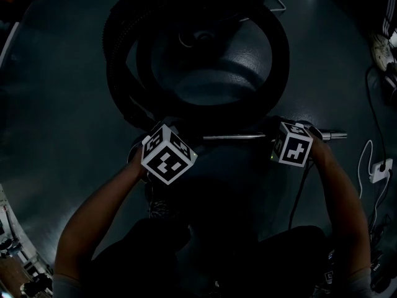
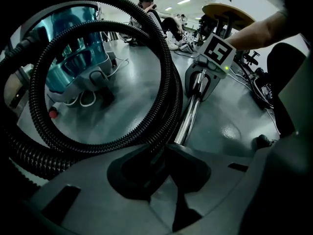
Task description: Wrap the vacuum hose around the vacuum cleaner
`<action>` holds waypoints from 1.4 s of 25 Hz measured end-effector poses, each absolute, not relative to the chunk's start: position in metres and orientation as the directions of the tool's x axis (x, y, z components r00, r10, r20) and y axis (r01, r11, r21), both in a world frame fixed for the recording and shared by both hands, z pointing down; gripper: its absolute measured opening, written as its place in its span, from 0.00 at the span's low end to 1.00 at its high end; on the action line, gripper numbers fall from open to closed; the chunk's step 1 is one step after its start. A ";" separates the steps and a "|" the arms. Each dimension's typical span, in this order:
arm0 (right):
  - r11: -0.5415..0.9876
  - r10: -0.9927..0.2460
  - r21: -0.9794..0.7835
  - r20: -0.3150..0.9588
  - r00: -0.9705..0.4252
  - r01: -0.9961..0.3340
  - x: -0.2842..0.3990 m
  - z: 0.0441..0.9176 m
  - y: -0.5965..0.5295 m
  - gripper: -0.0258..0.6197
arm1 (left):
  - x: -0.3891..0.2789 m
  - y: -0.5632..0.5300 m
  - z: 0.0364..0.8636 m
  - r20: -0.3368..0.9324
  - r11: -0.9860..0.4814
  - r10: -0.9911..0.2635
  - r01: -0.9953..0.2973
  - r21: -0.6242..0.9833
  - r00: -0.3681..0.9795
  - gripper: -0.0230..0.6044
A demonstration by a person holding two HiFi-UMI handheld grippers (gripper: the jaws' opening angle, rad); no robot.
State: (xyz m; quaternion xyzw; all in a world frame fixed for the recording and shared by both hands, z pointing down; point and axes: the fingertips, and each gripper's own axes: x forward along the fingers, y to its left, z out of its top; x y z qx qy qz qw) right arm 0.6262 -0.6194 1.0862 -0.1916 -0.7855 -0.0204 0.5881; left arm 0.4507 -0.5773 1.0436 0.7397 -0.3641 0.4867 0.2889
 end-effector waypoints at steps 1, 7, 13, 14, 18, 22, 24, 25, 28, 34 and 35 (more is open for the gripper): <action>0.931 0.266 -0.182 0.932 -0.247 0.317 0.625 1.085 -0.620 0.30 | 0.450 -0.578 1.044 0.931 -0.567 -0.258 -0.821 0.069 0.257 0.20; 0.958 0.235 -0.162 0.918 -0.319 0.239 0.627 1.067 -0.627 0.33 | 0.452 -0.577 1.042 0.932 -0.558 -0.252 -0.826 0.080 0.260 0.20; 0.952 0.250 -0.306 0.779 -0.576 -0.001 0.601 1.019 -0.625 0.33 | 0.463 -0.583 1.027 0.918 -0.598 -0.293 -0.801 0.042 0.267 0.05; 0.957 0.232 -0.290 0.772 -0.592 -0.002 0.599 1.015 -0.624 0.33 | 0.466 -0.583 1.024 0.916 -0.606 -0.294 -0.794 0.043 0.274 0.05; 0.984 0.140 -0.176 0.774 -0.618 0.002 0.593 0.999 -0.622 0.05 | 0.472 -0.587 1.002 0.900 -0.615 -0.331 -0.788 0.022 0.283 0.05; 0.992 0.061 -0.119 0.780 -0.622 -0.051 0.581 0.972 -0.622 0.05 | 0.465 -0.584 0.966 0.887 -0.661 -0.377 -0.749 -0.054 0.268 0.05; 0.995 0.012 -0.073 0.774 -0.633 -0.070 0.570 0.948 -0.629 0.05 | 0.460 -0.582 0.946 0.883 -0.658 -0.382 -0.751 -0.052 0.274 0.05; 0.995 -0.012 -0.053 0.769 -0.640 -0.082 0.564 0.935 -0.633 0.05 | 0.457 -0.582 0.935 0.880 -0.651 -0.384 -0.757 -0.045 0.278 0.05; 0.989 -0.062 -0.041 0.756 -0.652 -0.142 0.551 0.891 -0.639 0.05 | 0.448 -0.584 0.892 0.868 -0.639 -0.396 -0.769 -0.027 0.299 0.05; 0.978 -0.090 -0.059 0.740 -0.667 -0.198 0.529 0.798 -0.637 0.05 | 0.426 -0.590 0.791 0.842 -0.656 -0.430 -0.753 -0.045 0.325 0.05; 0.977 -0.093 -0.060 0.738 -0.669 -0.202 0.524 0.781 -0.636 0.05 | 0.423 -0.590 0.774 0.839 -0.659 -0.435 -0.750 -0.051 0.325 0.05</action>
